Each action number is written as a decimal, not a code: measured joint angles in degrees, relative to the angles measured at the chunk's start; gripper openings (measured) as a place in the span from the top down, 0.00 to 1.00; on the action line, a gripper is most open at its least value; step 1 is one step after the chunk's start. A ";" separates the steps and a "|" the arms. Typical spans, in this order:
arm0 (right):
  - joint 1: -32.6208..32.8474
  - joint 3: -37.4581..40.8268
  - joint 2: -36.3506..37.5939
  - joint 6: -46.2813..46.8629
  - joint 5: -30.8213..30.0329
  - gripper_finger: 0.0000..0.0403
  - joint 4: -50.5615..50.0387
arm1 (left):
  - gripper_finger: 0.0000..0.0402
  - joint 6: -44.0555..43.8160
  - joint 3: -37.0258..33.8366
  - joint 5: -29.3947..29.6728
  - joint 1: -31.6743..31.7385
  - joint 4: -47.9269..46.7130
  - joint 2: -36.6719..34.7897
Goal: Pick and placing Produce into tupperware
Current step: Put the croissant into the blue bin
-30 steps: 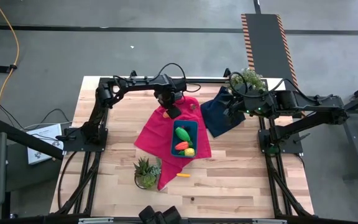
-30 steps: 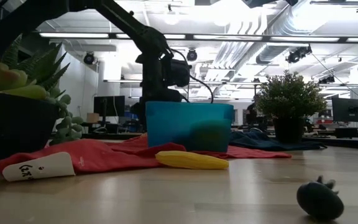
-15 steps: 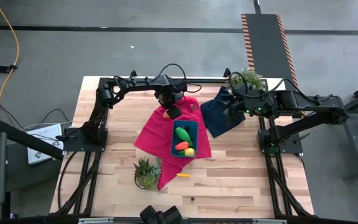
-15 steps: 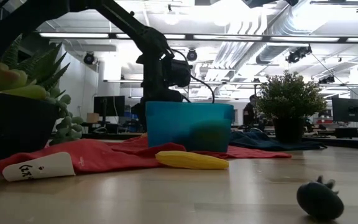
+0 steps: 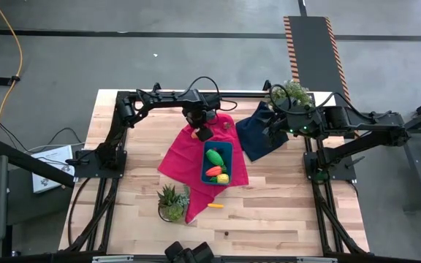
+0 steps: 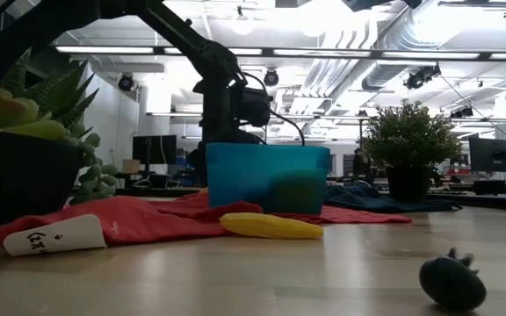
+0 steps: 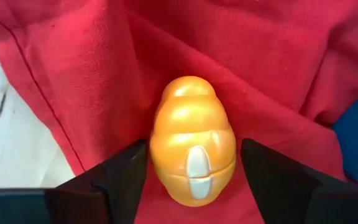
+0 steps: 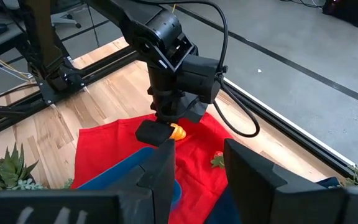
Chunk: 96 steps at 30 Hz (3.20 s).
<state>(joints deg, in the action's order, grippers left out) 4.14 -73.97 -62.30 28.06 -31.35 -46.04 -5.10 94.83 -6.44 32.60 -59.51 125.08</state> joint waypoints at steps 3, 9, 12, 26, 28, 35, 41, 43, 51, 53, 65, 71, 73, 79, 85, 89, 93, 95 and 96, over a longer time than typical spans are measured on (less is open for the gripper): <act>0.00 0.00 0.00 -0.01 0.00 0.68 0.00 | 0.34 -0.02 0.00 -0.03 0.00 -0.06 -0.03; -0.01 0.00 0.00 0.01 0.00 0.68 -0.01 | 0.35 -0.04 0.02 -0.02 0.00 -0.09 -0.08; -0.02 0.00 0.00 -0.01 0.00 0.68 -0.02 | 0.39 0.03 0.04 -0.02 0.00 -0.09 -0.15; 0.00 0.00 0.00 0.19 0.00 0.68 -0.02 | 0.49 0.22 0.33 -0.02 0.00 -0.98 0.49; 0.00 0.00 0.00 0.19 0.00 0.68 0.00 | 0.48 0.24 0.33 0.15 0.00 -0.98 0.53; -0.01 0.00 0.00 0.21 0.00 0.68 0.00 | 0.50 0.35 0.31 0.53 0.00 -0.96 0.57; -0.01 0.00 0.00 0.15 0.01 0.68 0.00 | 0.51 0.41 0.26 0.63 0.00 -1.14 0.59; -0.01 0.00 0.00 0.13 0.01 0.68 0.00 | 0.50 0.77 0.26 0.64 0.00 -1.56 0.61; 0.00 0.00 0.00 0.00 0.01 0.68 0.00 | 0.52 2.32 2.53 0.91 0.00 -5.80 1.19; -0.01 0.00 0.00 -0.01 0.01 0.68 -0.02 | 0.51 2.32 4.40 0.91 0.00 -5.82 1.22; -0.02 0.00 0.00 -0.01 0.02 0.68 -0.02 | 0.51 4.79 18.10 0.88 0.00 -12.19 1.02; 0.00 0.00 0.00 -0.01 0.01 0.68 -0.04 | 0.51 7.71 22.81 -3.69 -0.05 -18.26 0.92; 0.00 0.00 0.00 -0.01 0.02 0.68 -0.04 | 0.51 8.48 23.78 -4.78 -0.27 -20.27 0.92; -0.01 0.00 0.00 -0.01 0.02 0.68 -0.04 | 0.51 9.98 24.76 -5.15 -2.46 -23.85 0.88; 0.00 0.00 0.00 0.15 0.02 0.68 -0.04 | 0.51 10.73 24.76 -5.14 -6.39 -26.03 0.85; 0.00 0.00 0.00 0.28 0.02 0.68 -0.04 | 0.51 10.78 24.76 -5.14 -9.22 -26.16 0.85; 0.02 0.00 0.00 0.43 0.04 0.68 -0.02 | 0.51 10.80 24.76 -5.16 -11.87 -26.08 0.83; 0.02 0.00 0.00 0.43 0.04 0.68 -0.04 | 0.51 10.80 24.76 -5.15 -13.12 -25.91 0.81; 0.04 0.00 0.00 0.43 0.04 0.68 -0.03 | 0.51 10.80 24.76 -5.16 -13.70 -25.74 0.81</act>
<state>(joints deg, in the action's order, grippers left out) 4.19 -73.97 -62.30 28.49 -31.31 -46.07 5.69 119.59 -11.60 18.90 -85.24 125.89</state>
